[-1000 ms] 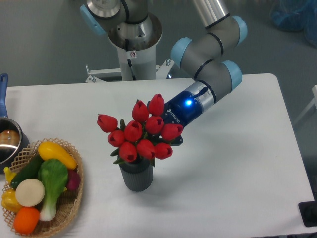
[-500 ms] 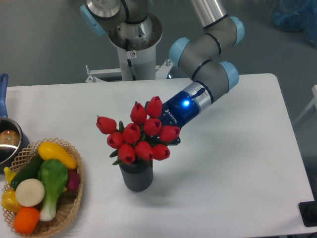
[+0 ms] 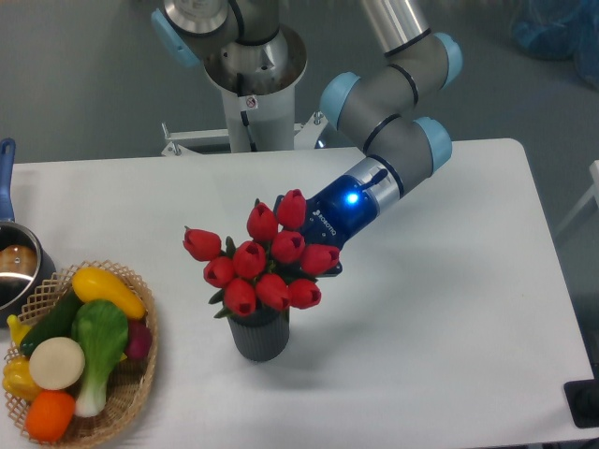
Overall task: Insert the flowers into the vase
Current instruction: 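Push the tulip stems further down into the vase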
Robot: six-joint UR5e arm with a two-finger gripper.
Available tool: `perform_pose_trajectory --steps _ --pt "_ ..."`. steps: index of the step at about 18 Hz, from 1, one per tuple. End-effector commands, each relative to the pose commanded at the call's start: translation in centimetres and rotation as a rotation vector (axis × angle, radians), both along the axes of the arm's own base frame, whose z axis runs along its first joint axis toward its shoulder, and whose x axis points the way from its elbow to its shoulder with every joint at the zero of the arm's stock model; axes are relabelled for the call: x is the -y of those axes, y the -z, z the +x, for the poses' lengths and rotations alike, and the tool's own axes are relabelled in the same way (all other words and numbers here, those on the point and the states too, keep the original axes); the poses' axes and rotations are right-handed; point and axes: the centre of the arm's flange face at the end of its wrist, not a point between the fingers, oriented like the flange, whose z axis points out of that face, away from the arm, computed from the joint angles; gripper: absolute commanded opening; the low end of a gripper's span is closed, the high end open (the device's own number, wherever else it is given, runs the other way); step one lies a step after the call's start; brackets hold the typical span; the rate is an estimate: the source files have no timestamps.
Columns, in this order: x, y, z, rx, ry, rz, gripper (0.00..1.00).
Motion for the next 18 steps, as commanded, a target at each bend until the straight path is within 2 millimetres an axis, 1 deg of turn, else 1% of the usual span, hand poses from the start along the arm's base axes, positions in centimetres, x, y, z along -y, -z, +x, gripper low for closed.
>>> perform_pose_trajectory --steps 5,18 --pt "0.0 0.4 0.0 -0.043 0.002 0.021 0.18" --pt "0.2 2.1 0.6 -0.014 0.004 0.007 0.19"
